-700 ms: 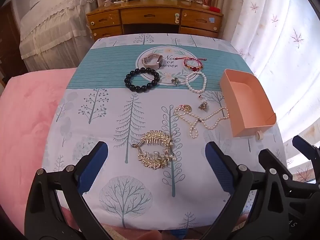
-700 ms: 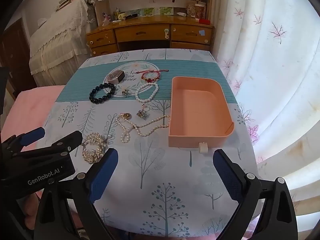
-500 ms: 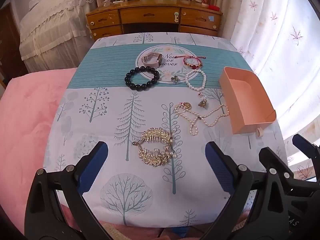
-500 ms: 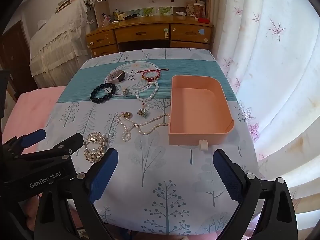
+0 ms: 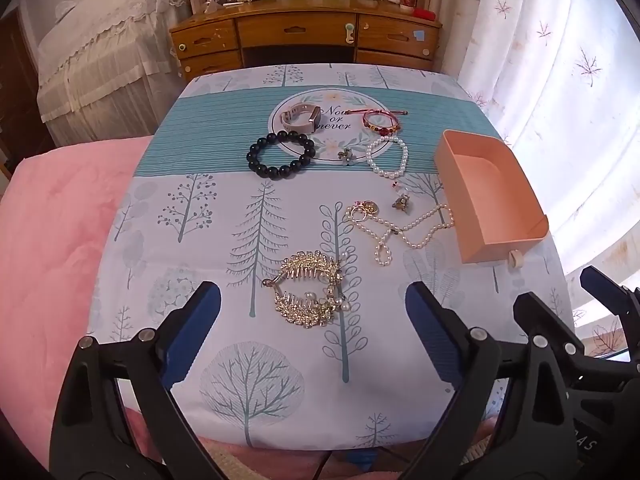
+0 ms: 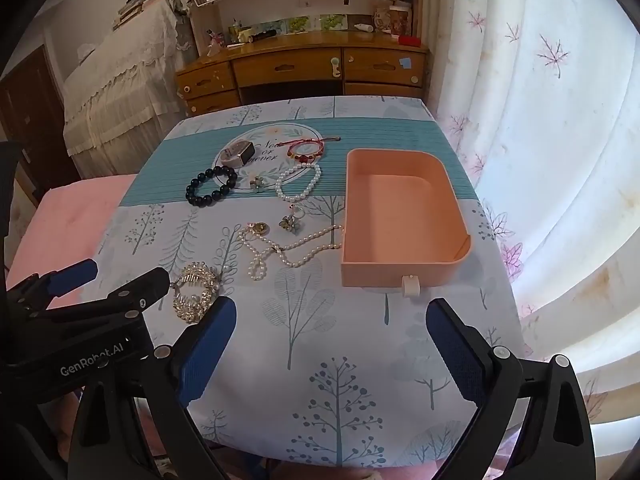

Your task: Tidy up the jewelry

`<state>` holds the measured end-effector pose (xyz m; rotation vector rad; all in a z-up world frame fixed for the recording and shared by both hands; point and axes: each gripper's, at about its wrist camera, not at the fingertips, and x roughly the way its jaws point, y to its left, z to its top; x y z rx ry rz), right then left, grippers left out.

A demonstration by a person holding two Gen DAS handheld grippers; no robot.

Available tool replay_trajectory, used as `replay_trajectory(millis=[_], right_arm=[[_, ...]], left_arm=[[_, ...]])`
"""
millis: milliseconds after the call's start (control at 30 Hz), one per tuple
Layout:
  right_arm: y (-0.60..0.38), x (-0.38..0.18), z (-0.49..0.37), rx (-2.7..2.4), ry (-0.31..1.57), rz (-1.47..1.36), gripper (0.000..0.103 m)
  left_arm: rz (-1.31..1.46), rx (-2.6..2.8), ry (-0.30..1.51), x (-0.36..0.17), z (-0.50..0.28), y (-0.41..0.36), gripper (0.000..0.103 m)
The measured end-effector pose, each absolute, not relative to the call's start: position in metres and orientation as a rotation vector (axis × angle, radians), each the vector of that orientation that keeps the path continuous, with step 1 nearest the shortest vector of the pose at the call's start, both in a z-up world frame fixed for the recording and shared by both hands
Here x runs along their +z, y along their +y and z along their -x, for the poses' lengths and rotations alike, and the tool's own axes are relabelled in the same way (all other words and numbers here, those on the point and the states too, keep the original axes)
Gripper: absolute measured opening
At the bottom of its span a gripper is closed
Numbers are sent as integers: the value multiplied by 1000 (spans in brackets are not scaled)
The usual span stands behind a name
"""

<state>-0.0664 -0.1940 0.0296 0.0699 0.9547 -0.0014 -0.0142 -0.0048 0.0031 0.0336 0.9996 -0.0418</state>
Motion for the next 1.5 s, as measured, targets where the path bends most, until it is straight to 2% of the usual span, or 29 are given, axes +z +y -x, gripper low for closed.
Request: replay_trajectory(millis=[567,1500], right_arm=[[-192,26,71,31,956,-80,97],[-184,27,72,51,956,-75,90]], left_arm=[[-35,-25,1022,-3,17,-2,92],[-28,-30,1029,-3,21,2,91]])
